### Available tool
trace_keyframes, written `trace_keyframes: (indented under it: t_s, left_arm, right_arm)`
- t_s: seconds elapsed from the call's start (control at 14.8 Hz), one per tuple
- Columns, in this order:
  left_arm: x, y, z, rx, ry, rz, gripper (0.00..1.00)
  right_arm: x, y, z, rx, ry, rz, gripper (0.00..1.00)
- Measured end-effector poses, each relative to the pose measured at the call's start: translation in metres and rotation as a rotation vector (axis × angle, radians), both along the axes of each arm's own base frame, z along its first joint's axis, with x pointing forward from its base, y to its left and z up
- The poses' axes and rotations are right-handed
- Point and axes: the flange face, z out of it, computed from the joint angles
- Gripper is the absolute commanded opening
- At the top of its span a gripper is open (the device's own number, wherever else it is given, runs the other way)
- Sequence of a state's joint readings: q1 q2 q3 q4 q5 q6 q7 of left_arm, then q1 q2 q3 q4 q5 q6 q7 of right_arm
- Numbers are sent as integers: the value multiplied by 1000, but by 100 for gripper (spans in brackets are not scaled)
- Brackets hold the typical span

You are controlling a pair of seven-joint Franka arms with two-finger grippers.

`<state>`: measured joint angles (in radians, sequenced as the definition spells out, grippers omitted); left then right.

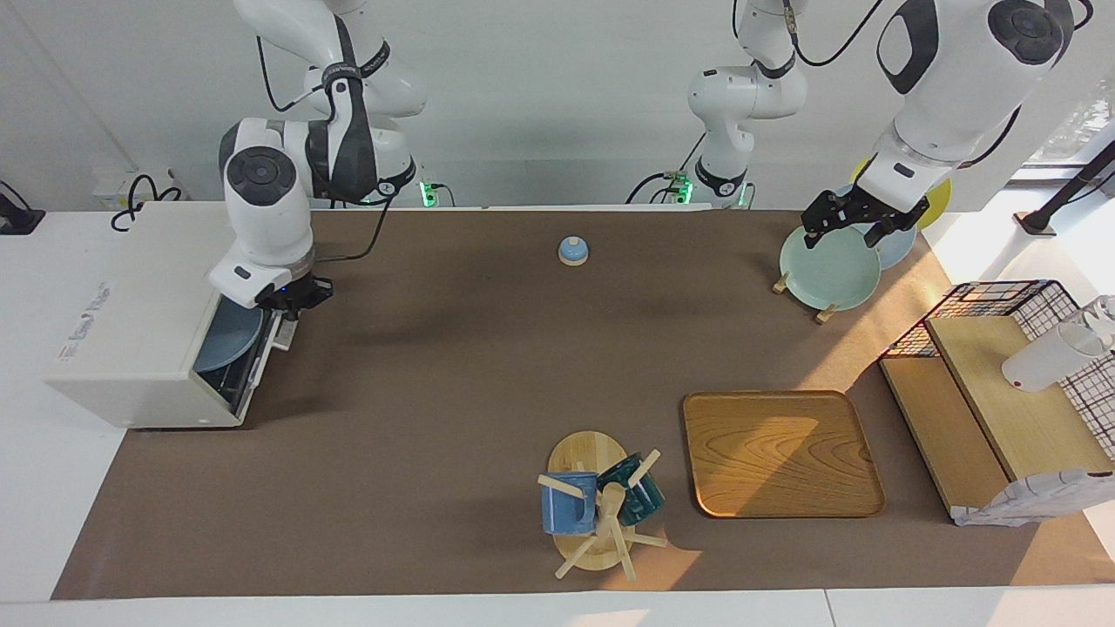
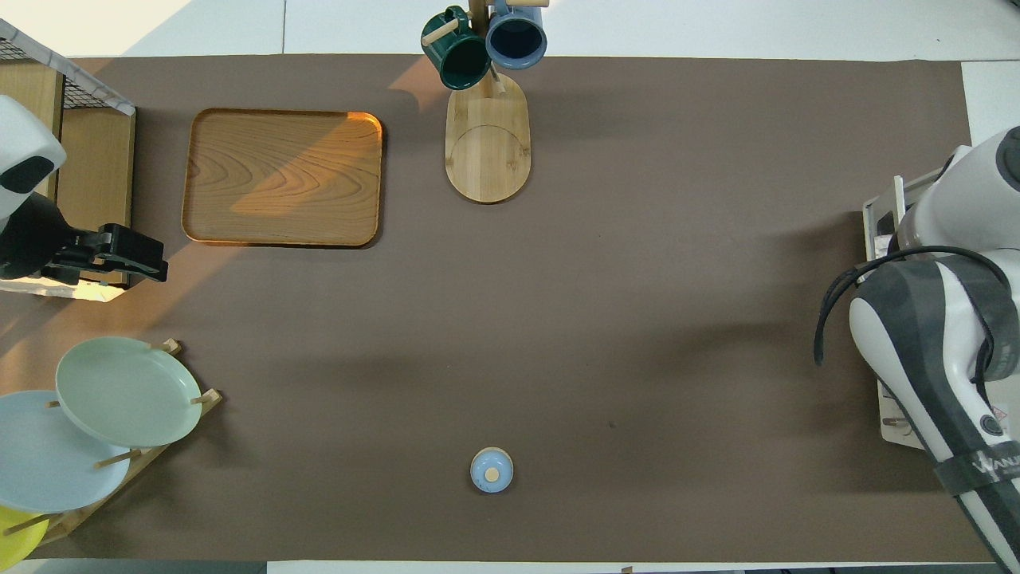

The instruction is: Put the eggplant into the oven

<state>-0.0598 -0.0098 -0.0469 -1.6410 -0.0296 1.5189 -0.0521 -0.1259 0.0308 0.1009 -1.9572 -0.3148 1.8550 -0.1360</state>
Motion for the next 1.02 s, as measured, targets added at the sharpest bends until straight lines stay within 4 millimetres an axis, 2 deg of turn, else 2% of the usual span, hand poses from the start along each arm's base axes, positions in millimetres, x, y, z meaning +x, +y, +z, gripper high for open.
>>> trace_keyframes:
  t_s: [0.2, 0.34, 0.41, 0.54, 0.61, 0.68, 0.74, 0.88, 1.02]
  left_arm:
    - [0, 0, 0, 0, 0, 0, 100]
    - [0, 0, 0, 0, 0, 0, 100]
    - [0, 0, 0, 0, 0, 0, 100]
    - [0, 0, 0, 0, 0, 0, 100]
    - [0, 0, 0, 0, 0, 0, 100]
    - [0, 0, 0, 0, 0, 0, 100]
    - [0, 0, 0, 0, 0, 0, 100]
    - [0, 0, 0, 0, 0, 0, 100]
    - [0, 0, 0, 0, 0, 0, 100]
  right_arm:
    - [-5, -11, 5, -1, 22, -10, 2]
    - [-11, -14, 9, 14, 49, -20, 15]
    - [-14, -13, 14, 25, 54, -28, 26]
    - [-18, -7, 40, 63, 54, -54, 36]
    - [-19, -3, 58, 90, 47, -66, 46]
    - [-19, 1, 75, 114, 35, -73, 69]
    - [-20, 5, 89, 137, 23, -77, 100]
    - [-19, 12, 103, 192, 9, -86, 100]
    - [-18, 14, 106, 220, 3, -91, 100]
